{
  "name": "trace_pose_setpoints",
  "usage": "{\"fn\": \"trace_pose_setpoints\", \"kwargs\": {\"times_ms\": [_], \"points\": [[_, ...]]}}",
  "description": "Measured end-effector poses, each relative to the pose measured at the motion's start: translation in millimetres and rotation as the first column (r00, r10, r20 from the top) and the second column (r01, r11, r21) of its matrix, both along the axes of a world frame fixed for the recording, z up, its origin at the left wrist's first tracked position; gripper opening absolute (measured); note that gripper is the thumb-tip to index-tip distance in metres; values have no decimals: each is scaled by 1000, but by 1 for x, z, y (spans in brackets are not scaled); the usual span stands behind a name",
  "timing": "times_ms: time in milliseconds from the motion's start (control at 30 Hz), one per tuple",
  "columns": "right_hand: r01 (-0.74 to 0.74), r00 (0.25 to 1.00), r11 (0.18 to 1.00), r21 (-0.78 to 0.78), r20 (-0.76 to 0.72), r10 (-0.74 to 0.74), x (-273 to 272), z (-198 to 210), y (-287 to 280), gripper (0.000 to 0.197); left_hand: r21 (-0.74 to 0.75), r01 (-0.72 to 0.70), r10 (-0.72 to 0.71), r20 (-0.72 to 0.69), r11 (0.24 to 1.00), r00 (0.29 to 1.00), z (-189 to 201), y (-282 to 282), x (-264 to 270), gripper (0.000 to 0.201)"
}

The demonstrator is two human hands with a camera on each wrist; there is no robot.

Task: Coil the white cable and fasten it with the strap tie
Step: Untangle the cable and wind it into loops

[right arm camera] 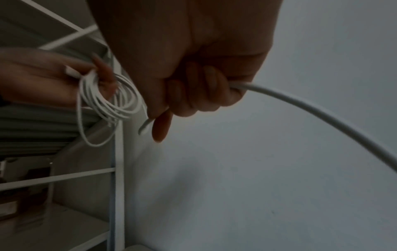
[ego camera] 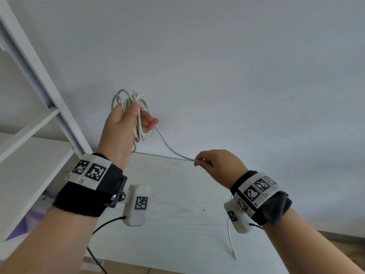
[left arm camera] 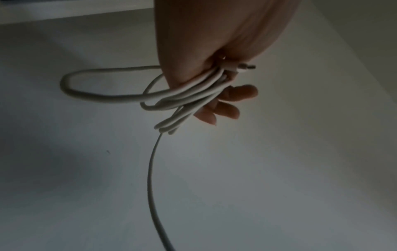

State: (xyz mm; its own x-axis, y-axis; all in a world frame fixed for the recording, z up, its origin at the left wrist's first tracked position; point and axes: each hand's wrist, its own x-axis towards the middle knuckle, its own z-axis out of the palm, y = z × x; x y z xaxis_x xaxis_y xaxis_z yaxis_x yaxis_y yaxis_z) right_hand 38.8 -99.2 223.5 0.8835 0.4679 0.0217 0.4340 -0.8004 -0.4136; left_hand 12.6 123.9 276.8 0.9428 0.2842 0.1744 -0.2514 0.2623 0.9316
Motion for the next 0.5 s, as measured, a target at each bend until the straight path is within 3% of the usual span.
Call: {"fn": "trace_pose_setpoints", "kwargs": {"times_ms": [133, 267, 500], "points": [[-91, 995, 993, -80, 25, 93, -15, 19, 14, 23, 216, 31, -20, -51, 976, 998, -7, -8, -3, 19], [-171, 983, 982, -77, 58, 175, -26, 35, 24, 23, 491, 106, -52, -122, 864, 991, -13, -13, -9, 27], [-219, 966, 976, 5, 141, 216, -32, 58, 29, 23, 651, 232, -114, -219, 723, 969, -15, -23, -23, 27]]}}
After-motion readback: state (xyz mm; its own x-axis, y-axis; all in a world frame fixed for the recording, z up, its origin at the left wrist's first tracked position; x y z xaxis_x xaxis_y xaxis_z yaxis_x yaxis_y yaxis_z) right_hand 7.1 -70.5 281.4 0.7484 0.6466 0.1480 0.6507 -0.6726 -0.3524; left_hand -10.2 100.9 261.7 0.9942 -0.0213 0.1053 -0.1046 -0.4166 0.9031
